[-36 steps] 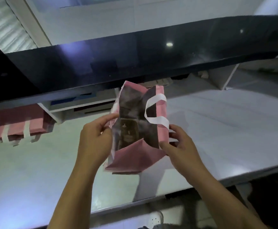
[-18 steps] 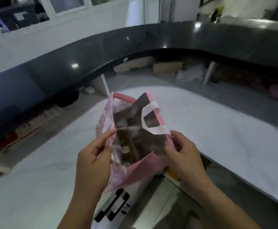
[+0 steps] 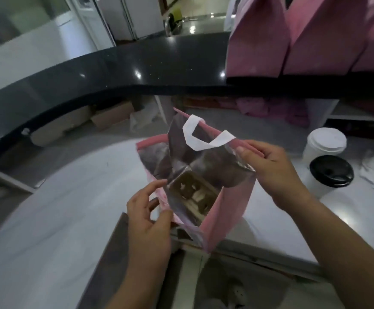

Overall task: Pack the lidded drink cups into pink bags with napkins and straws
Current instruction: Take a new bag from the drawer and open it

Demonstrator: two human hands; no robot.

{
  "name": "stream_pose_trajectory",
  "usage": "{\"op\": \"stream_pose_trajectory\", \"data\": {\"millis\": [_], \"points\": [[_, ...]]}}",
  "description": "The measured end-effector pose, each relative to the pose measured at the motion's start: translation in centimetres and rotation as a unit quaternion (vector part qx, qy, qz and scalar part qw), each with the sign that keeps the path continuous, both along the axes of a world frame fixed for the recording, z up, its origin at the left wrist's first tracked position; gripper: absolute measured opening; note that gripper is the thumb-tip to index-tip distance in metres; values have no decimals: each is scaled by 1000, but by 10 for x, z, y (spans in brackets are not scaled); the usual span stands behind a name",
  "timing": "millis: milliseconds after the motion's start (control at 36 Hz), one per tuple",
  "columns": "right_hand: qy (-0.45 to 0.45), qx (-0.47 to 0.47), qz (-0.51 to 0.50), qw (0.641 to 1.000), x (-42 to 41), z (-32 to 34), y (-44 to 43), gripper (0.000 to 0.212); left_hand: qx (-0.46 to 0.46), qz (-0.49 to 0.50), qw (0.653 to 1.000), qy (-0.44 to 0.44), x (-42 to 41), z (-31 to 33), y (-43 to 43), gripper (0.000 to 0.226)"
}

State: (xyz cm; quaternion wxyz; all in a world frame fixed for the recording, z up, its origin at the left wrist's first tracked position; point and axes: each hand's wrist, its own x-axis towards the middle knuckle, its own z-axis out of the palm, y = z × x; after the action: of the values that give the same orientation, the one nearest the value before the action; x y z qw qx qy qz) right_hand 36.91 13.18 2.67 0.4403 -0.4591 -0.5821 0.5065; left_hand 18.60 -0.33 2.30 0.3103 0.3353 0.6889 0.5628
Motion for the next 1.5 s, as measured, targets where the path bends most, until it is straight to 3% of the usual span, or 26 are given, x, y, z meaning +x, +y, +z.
{"op": "stream_pose_trajectory", "data": {"millis": [83,194,278,361,444,500,639,833,917,972,1028,1250,1389,1500], "points": [[-12,-1,4,1000,26,2,25,22,-25,-54,997,50,24,2,18,43],[-38,-14,13,999,52,6,53,23,-6,-101,971,217,25,7,39,41],[-47,-37,39,997,65,8,69,18,37,-152,918,364,12,27,64,40],[-32,-49,61,996,71,8,82,16,2,-243,857,454,2,55,102,55],[-27,-65,84,994,71,5,94,16,-94,-352,789,495,3,77,144,73],[-18,-74,95,993,69,2,103,15,-137,-406,759,490,6,85,169,73],[6,-97,117,988,61,4,121,11,-148,-505,700,483,4,90,218,39],[13,-160,105,981,71,16,128,34,-123,-562,732,365,-38,85,246,13],[1,-178,-37,983,85,15,138,31,-138,-553,757,320,-57,76,251,15],[-96,-160,-183,965,98,6,149,24,-138,-532,790,270,-67,69,251,14],[-199,-142,-263,933,113,-9,156,25,-145,-510,824,201,-76,62,246,18],[-390,-238,-218,862,139,-52,170,84,-112,-409,904,-59,-86,26,203,40],[-453,-220,-210,838,150,-65,180,82,-91,-348,924,-127,-74,10,170,40],[-458,-219,-198,839,152,-65,182,75,-94,-336,926,-143,-65,8,153,46]]}}
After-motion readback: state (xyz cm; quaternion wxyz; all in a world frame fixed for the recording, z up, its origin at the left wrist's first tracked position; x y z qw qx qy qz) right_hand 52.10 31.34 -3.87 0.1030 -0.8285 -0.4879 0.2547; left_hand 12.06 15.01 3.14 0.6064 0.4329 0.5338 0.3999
